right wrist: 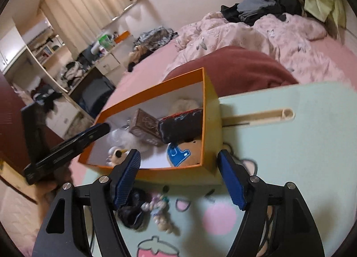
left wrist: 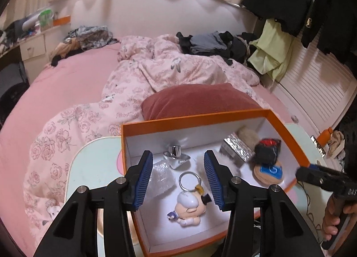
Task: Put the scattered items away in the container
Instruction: 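Grasp the black bag with the left gripper while the right grasps the bead keychain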
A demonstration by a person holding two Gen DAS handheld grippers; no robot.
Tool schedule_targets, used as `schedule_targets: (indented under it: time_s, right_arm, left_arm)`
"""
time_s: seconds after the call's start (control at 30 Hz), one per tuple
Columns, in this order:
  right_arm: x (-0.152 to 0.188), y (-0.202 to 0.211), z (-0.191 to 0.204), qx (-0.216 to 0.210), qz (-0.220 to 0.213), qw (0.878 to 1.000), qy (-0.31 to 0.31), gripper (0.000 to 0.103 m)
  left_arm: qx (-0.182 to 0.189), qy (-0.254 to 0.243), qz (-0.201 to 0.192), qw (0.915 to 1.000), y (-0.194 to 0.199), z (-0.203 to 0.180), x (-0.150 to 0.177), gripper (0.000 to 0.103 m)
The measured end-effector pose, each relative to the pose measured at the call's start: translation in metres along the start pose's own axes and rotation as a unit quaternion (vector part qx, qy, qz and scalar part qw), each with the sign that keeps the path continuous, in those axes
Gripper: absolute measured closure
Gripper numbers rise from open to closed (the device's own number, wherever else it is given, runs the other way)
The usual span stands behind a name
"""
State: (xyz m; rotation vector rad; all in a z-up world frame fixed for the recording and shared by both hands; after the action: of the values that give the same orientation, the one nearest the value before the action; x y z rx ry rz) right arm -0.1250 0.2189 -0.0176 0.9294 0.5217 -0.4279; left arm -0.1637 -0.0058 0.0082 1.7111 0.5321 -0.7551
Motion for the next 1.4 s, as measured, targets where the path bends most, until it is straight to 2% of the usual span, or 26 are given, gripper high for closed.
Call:
schedule_targets:
  time_s: [0.07, 0.1, 0.17, 0.2, 0.27, 0.37, 0.43, 0.6, 0.67, 0.8, 0.9, 1.0, 1.03, 1.17, 1.4]
  right_arm:
    - [0.004, 0.004, 0.001, 0.000, 0.002, 1.000, 0.000, 0.031]
    - [0.004, 0.007, 0.001, 0.014, -0.006, 1.000, 0.003, 0.031]
    - [0.002, 0.024, 0.002, 0.066, -0.048, 0.996, 0.031, 0.031]
    - [0.003, 0.033, 0.007, 0.078, -0.066, 0.994, 0.046, 0.031]
    - [0.013, 0.047, 0.022, 0.075, -0.083, 0.991, 0.072, 0.031]
    - [0.040, 0.051, 0.040, 0.058, -0.062, 0.991, 0.107, 0.031]
    - [0.052, 0.045, 0.042, 0.068, -0.052, 0.989, 0.119, 0.031]
    - [0.065, 0.019, 0.040, 0.110, -0.019, 0.983, 0.145, 0.033]
    - [0.067, 0.009, 0.042, 0.107, -0.003, 0.983, 0.149, 0.040]
    - [0.070, -0.009, 0.045, 0.114, 0.030, 0.980, 0.158, 0.044]
    - [0.076, -0.019, 0.046, 0.112, 0.054, 0.980, 0.156, 0.056]
    - [0.079, -0.021, 0.048, 0.109, 0.061, 0.979, 0.162, 0.075]
    - [0.079, -0.020, 0.047, 0.107, 0.061, 0.979, 0.161, 0.088]
    - [0.078, -0.010, 0.047, 0.099, 0.040, 0.982, 0.154, 0.089]
    - [0.074, 0.012, 0.050, 0.151, 0.004, 0.970, 0.192, 0.089]
  left_arm:
    - [0.001, 0.004, -0.011, 0.9999, 0.007, 0.000, -0.001, 0.056]
    - [-0.001, 0.005, -0.021, 0.9998, 0.013, 0.000, -0.001, 0.056]
    - [-0.005, 0.000, -0.046, 0.9989, 0.032, -0.003, 0.001, 0.056]
    - [-0.003, -0.003, -0.057, 0.9984, 0.043, -0.007, 0.005, 0.056]
    - [0.009, -0.008, -0.071, 0.9974, 0.065, -0.018, 0.017, 0.056]
    - [0.035, -0.013, -0.061, 0.9974, 0.080, -0.039, 0.046, 0.056]
    - [0.046, -0.012, -0.048, 0.9977, 0.080, -0.048, 0.064, 0.055]
    - [0.020, -0.003, -0.037, 0.9991, 0.079, -0.052, 0.098, 0.050]
    - [0.022, 0.002, -0.030, 0.9993, 0.080, -0.051, 0.108, 0.048]
    - [0.032, 0.020, -0.023, 0.9990, 0.081, -0.043, 0.117, 0.048]
    - [0.029, 0.021, -0.026, 0.9990, 0.081, -0.042, 0.115, 0.048]
    - [0.031, 0.013, -0.027, 0.9991, 0.080, -0.047, 0.111, 0.048]
    - [0.029, 0.008, -0.027, 0.9992, 0.079, -0.048, 0.110, 0.048]
    - [0.026, -0.009, -0.020, 0.9994, 0.073, -0.054, 0.106, 0.048]
    - [0.006, -0.036, -0.012, 0.9993, 0.060, -0.068, 0.097, 0.039]
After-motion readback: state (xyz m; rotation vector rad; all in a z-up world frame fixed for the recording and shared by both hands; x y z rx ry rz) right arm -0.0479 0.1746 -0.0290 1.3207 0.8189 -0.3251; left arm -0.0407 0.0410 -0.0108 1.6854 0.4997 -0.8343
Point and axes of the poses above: each gripper's, at about its wrist camera, not at the fingertips, and y roughly against the way its jaws point, z to its left, x to its underside, the point moved 8 cm from there along -y, roughly the way its jaws point, and after that the axes turned 1 degree about -y, right-handed, at the moved point
